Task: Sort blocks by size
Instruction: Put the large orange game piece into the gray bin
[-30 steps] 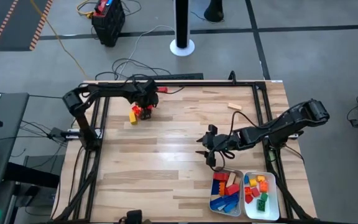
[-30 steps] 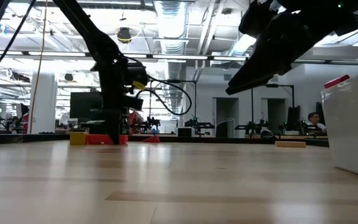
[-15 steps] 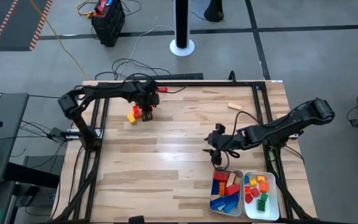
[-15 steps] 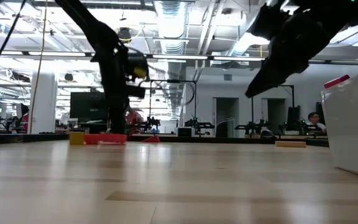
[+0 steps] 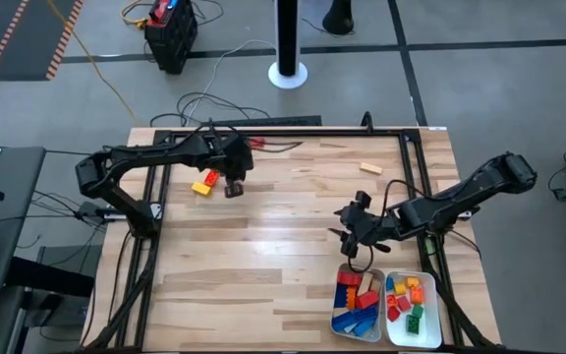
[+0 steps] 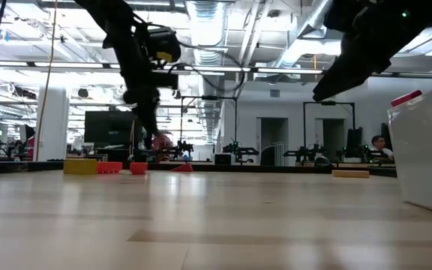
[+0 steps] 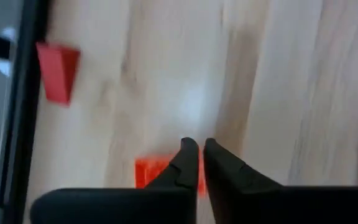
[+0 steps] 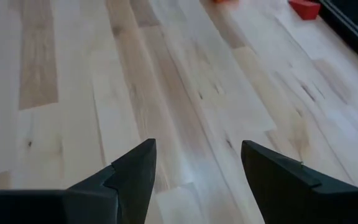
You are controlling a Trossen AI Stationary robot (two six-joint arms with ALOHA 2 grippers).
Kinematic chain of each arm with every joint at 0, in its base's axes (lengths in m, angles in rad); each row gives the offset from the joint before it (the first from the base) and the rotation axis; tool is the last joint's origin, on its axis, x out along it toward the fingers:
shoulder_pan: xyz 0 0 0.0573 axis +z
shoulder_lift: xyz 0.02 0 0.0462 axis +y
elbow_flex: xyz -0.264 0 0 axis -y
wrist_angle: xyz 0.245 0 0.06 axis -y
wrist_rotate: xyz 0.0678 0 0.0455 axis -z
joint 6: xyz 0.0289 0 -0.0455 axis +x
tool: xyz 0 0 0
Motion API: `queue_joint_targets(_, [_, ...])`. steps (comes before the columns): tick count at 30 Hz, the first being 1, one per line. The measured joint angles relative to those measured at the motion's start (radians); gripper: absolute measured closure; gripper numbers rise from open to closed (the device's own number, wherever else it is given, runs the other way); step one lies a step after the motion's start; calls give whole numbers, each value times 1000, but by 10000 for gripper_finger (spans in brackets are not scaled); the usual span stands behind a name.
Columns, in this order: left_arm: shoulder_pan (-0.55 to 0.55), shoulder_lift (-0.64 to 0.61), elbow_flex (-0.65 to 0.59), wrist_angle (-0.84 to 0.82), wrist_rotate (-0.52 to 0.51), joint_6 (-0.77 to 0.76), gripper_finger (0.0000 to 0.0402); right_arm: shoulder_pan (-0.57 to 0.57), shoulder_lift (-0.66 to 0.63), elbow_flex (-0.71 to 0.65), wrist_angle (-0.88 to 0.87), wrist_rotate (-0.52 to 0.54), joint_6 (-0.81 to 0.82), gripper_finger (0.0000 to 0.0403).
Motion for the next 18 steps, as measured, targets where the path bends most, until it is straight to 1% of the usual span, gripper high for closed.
queue_joint_targets(1, [-5,2,-1,-29,-26,25,373,0,7,0,0,0,0,137])
queue_joint_targets(3, [-23,9,-1,-63,-113,99,346,-1,24,0,-1,0,0,137])
queue_joint_targets(5, [-46,10,-2,-97,-191,210,315,-1,42,0,1,0,0,137])
queue_joint_targets(6, [-59,10,-7,-102,-209,279,297,-5,52,0,9,0,-1,137])
queue_joint_targets(9, [-98,9,-27,-84,-220,497,247,-14,72,0,21,-4,-7,137])
queue_joint_targets(12, [-130,11,-64,-58,-219,674,200,-19,85,0,24,-5,-7,137])
queue_joint_targets(15, [-144,26,-98,-36,-224,809,161,-16,85,0,31,-6,-8,137])
queue_joint_targets(18, [-144,54,-117,-39,-247,891,142,-16,85,0,38,-6,-8,137])
